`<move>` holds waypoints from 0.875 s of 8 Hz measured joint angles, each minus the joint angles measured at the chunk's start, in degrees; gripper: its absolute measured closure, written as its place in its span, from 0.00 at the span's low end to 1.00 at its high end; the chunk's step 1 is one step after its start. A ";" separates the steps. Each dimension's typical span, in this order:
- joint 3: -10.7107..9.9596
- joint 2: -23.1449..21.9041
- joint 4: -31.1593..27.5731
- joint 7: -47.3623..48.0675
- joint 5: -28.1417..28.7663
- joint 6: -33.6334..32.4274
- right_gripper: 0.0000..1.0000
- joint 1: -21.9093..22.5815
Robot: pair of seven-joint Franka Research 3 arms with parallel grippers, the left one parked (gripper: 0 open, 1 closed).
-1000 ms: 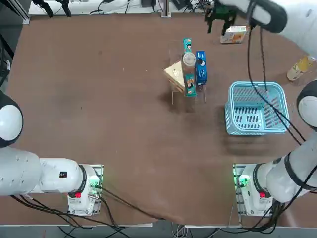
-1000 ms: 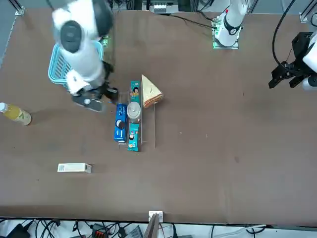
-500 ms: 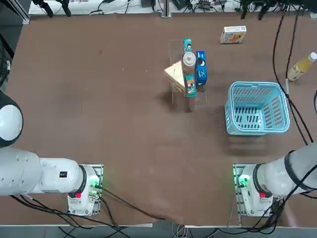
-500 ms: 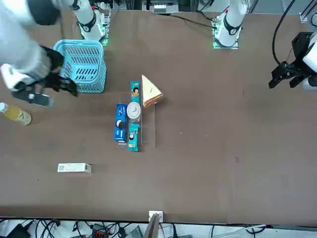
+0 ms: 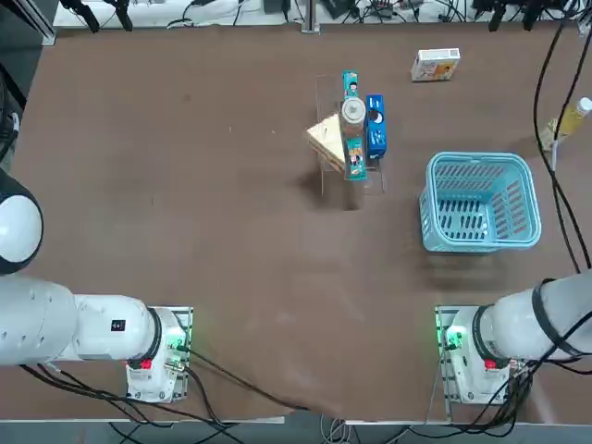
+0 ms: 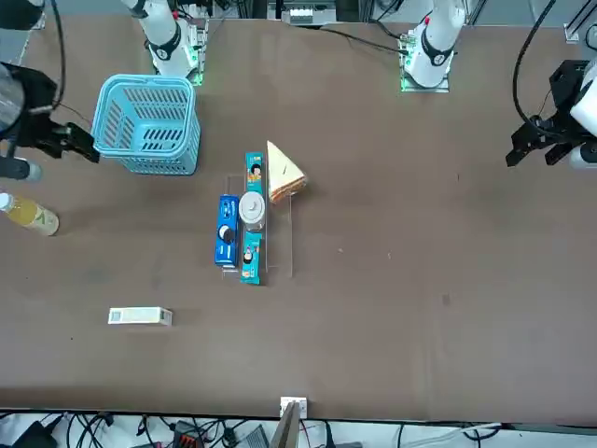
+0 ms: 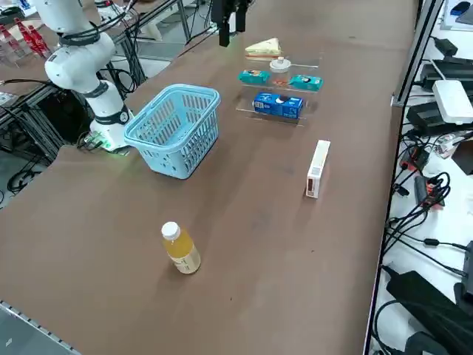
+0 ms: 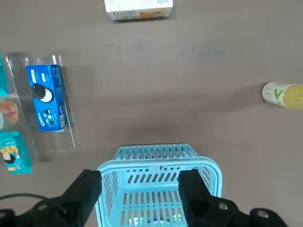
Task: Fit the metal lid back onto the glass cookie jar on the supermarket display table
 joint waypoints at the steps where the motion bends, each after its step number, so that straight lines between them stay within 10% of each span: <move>1: 0.68 -0.67 0.02 -0.17 0.00 -1.29 0.00 0.07; 7: 1.58 -2.78 1.87 -0.18 0.03 -4.53 0.00 0.32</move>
